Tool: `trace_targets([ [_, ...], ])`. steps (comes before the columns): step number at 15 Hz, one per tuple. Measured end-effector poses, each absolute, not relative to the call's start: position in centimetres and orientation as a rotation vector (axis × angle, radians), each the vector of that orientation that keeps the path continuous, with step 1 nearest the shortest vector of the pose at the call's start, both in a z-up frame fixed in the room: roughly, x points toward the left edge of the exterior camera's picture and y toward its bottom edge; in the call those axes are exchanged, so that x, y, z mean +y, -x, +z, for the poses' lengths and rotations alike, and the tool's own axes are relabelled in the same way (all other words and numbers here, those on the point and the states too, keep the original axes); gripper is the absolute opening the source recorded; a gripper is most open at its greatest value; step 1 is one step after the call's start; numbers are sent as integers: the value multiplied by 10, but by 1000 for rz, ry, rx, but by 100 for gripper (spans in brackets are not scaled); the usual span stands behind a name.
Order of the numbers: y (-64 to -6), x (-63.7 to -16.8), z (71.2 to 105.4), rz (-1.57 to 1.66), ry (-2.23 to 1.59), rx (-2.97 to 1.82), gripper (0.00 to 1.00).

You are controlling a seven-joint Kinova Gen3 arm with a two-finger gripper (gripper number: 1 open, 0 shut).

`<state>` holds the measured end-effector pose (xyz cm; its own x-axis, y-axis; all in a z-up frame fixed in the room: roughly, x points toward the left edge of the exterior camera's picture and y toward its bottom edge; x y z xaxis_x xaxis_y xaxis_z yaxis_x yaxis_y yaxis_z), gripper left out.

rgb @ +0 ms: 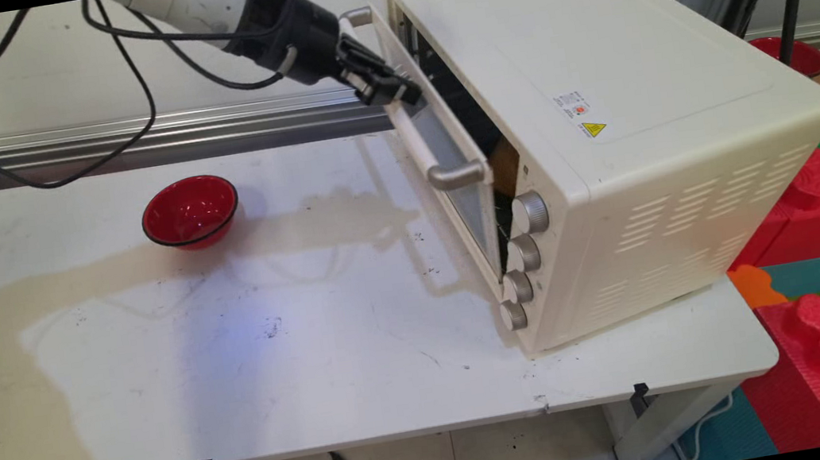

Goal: Open the oven

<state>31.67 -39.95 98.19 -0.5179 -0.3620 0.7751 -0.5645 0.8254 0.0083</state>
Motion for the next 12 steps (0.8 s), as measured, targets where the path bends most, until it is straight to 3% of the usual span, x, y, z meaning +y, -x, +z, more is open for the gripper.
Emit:
trace_targets([
  [12,-362,-371,955,296,-667,-2249,0],
])
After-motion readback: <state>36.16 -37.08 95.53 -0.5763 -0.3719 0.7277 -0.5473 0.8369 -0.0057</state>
